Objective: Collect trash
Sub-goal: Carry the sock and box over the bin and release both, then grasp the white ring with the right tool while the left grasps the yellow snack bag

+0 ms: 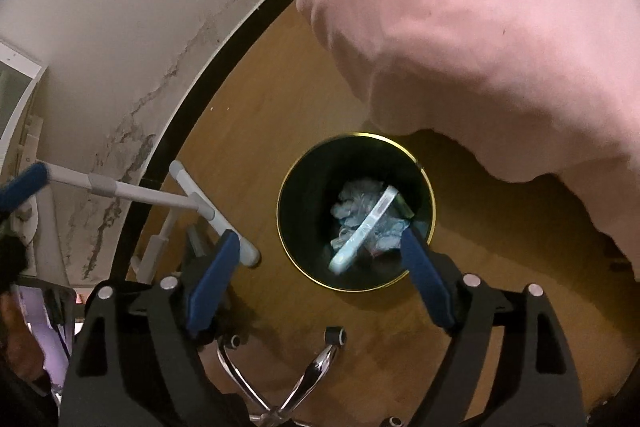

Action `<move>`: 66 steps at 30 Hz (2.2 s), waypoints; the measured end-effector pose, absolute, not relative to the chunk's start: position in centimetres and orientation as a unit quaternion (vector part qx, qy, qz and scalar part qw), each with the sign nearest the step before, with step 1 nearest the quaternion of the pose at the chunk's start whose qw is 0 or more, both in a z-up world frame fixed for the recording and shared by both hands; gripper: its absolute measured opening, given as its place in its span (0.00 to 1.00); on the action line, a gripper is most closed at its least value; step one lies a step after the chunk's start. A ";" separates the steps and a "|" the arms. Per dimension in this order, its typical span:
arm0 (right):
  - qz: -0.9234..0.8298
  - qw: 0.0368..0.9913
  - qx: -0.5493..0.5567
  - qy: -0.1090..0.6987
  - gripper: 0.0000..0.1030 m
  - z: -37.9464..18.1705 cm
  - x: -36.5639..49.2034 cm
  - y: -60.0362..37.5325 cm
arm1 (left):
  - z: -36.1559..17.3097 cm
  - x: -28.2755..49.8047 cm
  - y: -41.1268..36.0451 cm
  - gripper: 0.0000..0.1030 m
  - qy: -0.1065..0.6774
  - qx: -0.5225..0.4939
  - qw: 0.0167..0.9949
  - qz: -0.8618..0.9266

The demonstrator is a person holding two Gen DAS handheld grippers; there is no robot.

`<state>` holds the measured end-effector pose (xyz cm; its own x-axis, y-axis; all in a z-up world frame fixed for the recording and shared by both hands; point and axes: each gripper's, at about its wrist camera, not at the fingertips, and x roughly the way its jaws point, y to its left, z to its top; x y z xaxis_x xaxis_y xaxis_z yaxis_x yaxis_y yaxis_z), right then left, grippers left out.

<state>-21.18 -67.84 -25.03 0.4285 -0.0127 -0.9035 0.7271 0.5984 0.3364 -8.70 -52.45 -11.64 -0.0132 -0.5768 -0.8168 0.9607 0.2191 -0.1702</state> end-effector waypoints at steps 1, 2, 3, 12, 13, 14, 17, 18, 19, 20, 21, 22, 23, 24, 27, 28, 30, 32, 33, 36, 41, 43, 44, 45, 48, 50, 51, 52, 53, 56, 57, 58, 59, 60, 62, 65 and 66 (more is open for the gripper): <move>-0.245 0.763 0.372 0.469 0.78 -23.8 -21.1 -67.4 | -10.7 -8.6 -51.8 0.85 0.408 0.227 0.666 -0.582; -0.246 0.771 0.364 0.461 0.78 -22.3 -20.9 -66.8 | -9.6 -8.5 -50.9 0.86 0.403 0.219 0.669 -0.585; -0.244 0.780 0.355 0.453 0.78 -20.6 -20.6 -66.1 | -7.9 -8.3 -49.4 0.88 0.394 0.210 0.677 -0.585; -0.135 0.885 0.225 0.385 0.79 -5.6 -12.6 -53.9 | 1.8 -5.2 -34.4 0.91 0.338 0.168 0.765 -0.522; -0.108 0.895 0.209 0.379 0.81 -4.3 -11.0 -51.6 | 2.4 -4.4 -31.9 0.92 0.333 0.165 0.781 -0.502; -0.075 0.903 0.194 0.376 0.81 -3.2 -9.2 -49.0 | 2.7 -3.6 -29.8 0.92 0.331 0.161 0.795 -0.483; 0.010 0.912 0.155 0.379 0.81 -1.5 -4.5 -42.2 | 3.1 -0.4 -21.9 0.92 0.336 0.154 0.842 -0.394; 0.037 0.913 0.137 0.383 0.81 -1.2 -2.7 -39.4 | 3.0 0.9 -19.0 0.92 0.344 0.149 0.855 -0.358; 0.063 0.911 0.120 0.390 0.81 -1.0 -0.8 -36.6 | 2.8 2.0 -16.2 0.92 0.353 0.142 0.866 -0.325; 0.082 0.908 0.108 0.395 0.81 -1.0 0.6 -34.5 | 2.7 2.8 -13.8 0.92 0.360 0.135 0.874 -0.298; 0.109 0.904 0.091 0.402 0.81 -1.0 2.5 -31.3 | 2.3 3.9 -10.2 0.92 0.369 0.121 0.883 -0.265; 0.125 0.901 0.081 0.407 0.78 -1.0 3.8 -29.5 | 2.1 4.5 -8.4 0.92 0.375 0.115 0.886 -0.248; 0.139 0.897 0.072 0.413 0.75 -1.0 5.0 -27.6 | 1.9 5.0 -6.4 0.92 0.382 0.108 0.889 -0.229; 0.155 0.892 0.063 0.419 0.73 -1.3 6.1 -25.7 | 1.4 5.7 -3.8 0.92 0.391 0.099 0.892 -0.205; 0.172 0.878 0.047 0.444 0.67 -2.2 9.1 -21.3 | 0.7 6.9 0.2 0.92 0.402 0.089 0.895 -0.174; 0.171 0.875 0.043 0.451 0.66 -2.7 9.8 -20.5 | 0.6 6.9 0.9 0.92 0.400 0.088 0.896 -0.171; 0.157 0.869 0.038 0.468 0.64 -3.5 10.8 -19.5 | 0.5 7.1 1.9 0.92 0.397 0.090 0.897 -0.170; 0.153 0.864 0.042 0.478 0.55 -4.1 11.5 -19.2 | 0.4 7.6 2.1 0.92 0.394 0.094 0.898 -0.173; 0.149 0.861 0.044 0.484 0.54 -4.4 11.8 -19.2 | 0.4 8.0 1.9 0.92 0.393 0.098 0.897 -0.178; 0.133 0.860 0.036 0.491 0.53 -4.8 12.3 -19.1 | -0.1 9.5 0.4 0.92 0.389 0.121 0.892 -0.197; 0.133 0.859 0.040 0.493 0.39 -5.4 12.9 -18.4 | -1.1 11.3 -0.5 0.92 0.390 0.149 0.882 -0.219; 0.140 0.862 0.042 0.486 0.38 -5.0 12.8 -18.2 | -1.4 11.7 -0.9 0.92 0.390 0.160 0.879 -0.221; 0.142 0.864 0.041 0.481 0.38 -4.7 12.5 -18.2 | -1.5 11.8 -1.1 0.92 0.393 0.164 0.876 -0.227; 0.144 0.866 0.044 0.477 0.38 -4.4 12.3 -18.4 | -1.8 12.1 -1.4 0.92 0.399 0.168 0.869 -0.238; 0.149 0.870 0.048 0.467 0.38 -3.4 11.4 -19.2 | -2.4 12.8 -2.7 0.92 0.406 0.191 0.854 -0.263; 0.151 0.871 0.053 0.464 0.38 -2.8 10.8 -20.0 | -2.9 13.4 -3.7 0.92 0.414 0.210 0.837 -0.289; 0.152 0.872 0.055 0.462 0.38 -2.7 10.5 -20.3 | -3.3 13.9 -4.2 0.92 0.421 0.221 0.830 -0.291; 0.153 0.872 0.057 0.462 0.38 -2.5 10.2 -20.7 | -3.8 14.4 -4.6 0.92 0.429 0.230 0.824 -0.290; 0.152 0.872 0.059 0.461 0.38 -2.5 9.9 -21.0 | -4.2 14.8 -4.8 0.92 0.437 0.238 0.817 -0.291; 0.151 0.872 0.062 0.461 0.38 -2.4 9.4 -21.9 | -5.2 15.6 -5.2 0.90 0.457 0.242 0.797 -0.311; 0.150 0.872 0.064 0.461 0.38 -2.4 9.2 -22.2 | -5.5 15.8 -5.3 0.87 0.462 0.239 0.793 -0.317; 0.149 0.872 0.066 0.461 0.38 -2.4 9.0 -22.4 | -5.6 15.9 -5.3 0.85 0.467 0.235 0.790 -0.321; 0.148 0.873 0.067 0.460 0.38 -2.4 8.8 -22.7 | -5.5 15.9 -5.3 0.81 0.465 0.232 0.792 -0.320; 0.146 0.874 0.070 0.459 0.38 -2.4 8.6 -23.1 | -5.2 15.8 -5.2 0.68 0.466 0.221 0.794 -0.322; 0.144 0.875 0.073 0.457 0.38 -2.3 8.4 -23.6 | -4.5 15.2 -5.1 0.49 0.460 0.212 0.800 -0.322; 0.140 0.877 0.082 0.452 0.38 -2.2 8.0 -24.6 | -3.3 14.4 -5.1 0.42 0.445 0.201 0.818 -0.304; 0.138 0.879 0.085 0.449 0.38 -2.1 7.8 -25.0 | -2.8 14.1 -5.0 0.41 0.441 0.192 0.822 -0.304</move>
<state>7.83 -24.99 -2.06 0.5585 0.3196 -0.7655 -0.1662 0.9472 0.2742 14.06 -4.96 -2.78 0.4265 -0.3297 -0.8423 0.6690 0.7417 0.0485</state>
